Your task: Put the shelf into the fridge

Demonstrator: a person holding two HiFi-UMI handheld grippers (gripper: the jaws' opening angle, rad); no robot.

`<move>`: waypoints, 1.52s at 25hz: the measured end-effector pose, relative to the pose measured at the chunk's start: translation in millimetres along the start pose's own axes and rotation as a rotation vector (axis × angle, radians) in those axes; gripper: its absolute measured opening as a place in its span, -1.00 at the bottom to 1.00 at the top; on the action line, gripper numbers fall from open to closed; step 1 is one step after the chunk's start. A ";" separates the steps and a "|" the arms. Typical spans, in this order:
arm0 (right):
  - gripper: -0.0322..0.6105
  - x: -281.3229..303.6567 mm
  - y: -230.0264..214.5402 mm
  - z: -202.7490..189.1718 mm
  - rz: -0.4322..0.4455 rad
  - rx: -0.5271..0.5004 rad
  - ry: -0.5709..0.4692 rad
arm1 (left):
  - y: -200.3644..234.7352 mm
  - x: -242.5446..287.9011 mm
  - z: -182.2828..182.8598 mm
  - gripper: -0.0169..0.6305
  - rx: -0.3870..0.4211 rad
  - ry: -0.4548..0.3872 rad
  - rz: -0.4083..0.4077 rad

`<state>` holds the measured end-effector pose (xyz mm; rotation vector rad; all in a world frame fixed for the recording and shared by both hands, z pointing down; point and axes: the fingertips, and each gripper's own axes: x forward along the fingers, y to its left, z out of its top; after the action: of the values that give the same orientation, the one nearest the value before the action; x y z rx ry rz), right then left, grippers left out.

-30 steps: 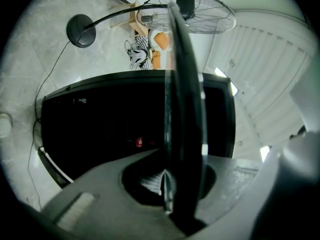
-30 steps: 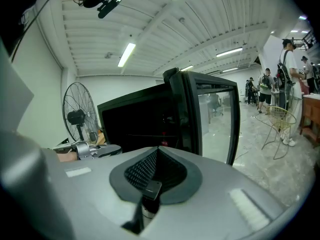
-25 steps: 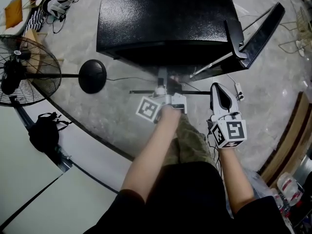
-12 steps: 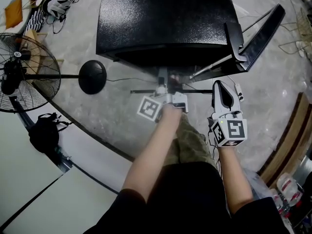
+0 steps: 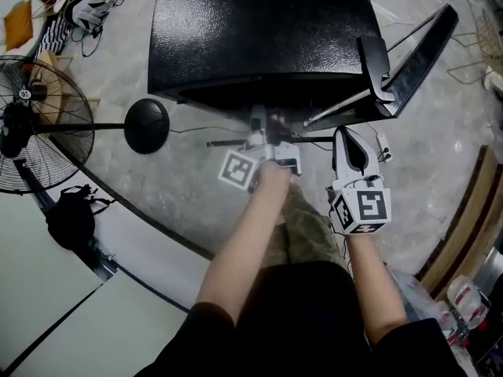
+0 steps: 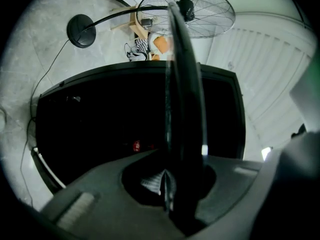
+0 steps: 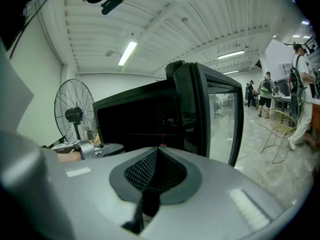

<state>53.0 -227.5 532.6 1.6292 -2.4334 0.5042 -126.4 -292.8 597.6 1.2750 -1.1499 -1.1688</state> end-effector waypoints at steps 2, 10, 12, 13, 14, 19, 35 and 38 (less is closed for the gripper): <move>-0.89 3.7 -0.9 0.2 -0.002 0.001 -0.001 | 0.5 4.2 0.1 -0.90 0.001 -0.001 -0.002; -0.89 17.4 -0.7 0.9 -0.004 -0.002 0.003 | 0.7 22.9 2.3 -0.90 -0.006 -0.003 -0.008; -0.89 21.2 1.0 0.0 -0.001 -0.003 0.006 | 0.7 27.7 3.7 -0.90 -0.003 -0.002 -0.014; -0.89 23.0 1.7 -0.3 -0.001 -0.002 0.007 | 0.9 30.2 4.2 -0.90 -0.001 -0.001 -0.018; -0.89 24.9 2.2 -0.5 0.000 -0.002 0.008 | 1.3 32.8 4.5 -0.90 0.001 0.000 -0.021; -0.89 31.9 4.4 -0.9 -0.001 -0.002 0.010 | 2.6 41.5 5.7 -0.89 0.008 0.012 -0.023; -0.89 42.2 1.4 -4.5 -0.016 0.017 0.020 | 3.4 60.5 8.1 -0.87 0.010 0.010 -0.048; -0.89 43.4 1.0 -6.2 -0.014 0.012 0.024 | 3.8 65.6 8.2 -0.87 0.016 0.014 -0.049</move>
<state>35.0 -262.2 552.3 1.6342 -2.4046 0.5344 -129.8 -358.9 599.4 1.3286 -1.1249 -1.1869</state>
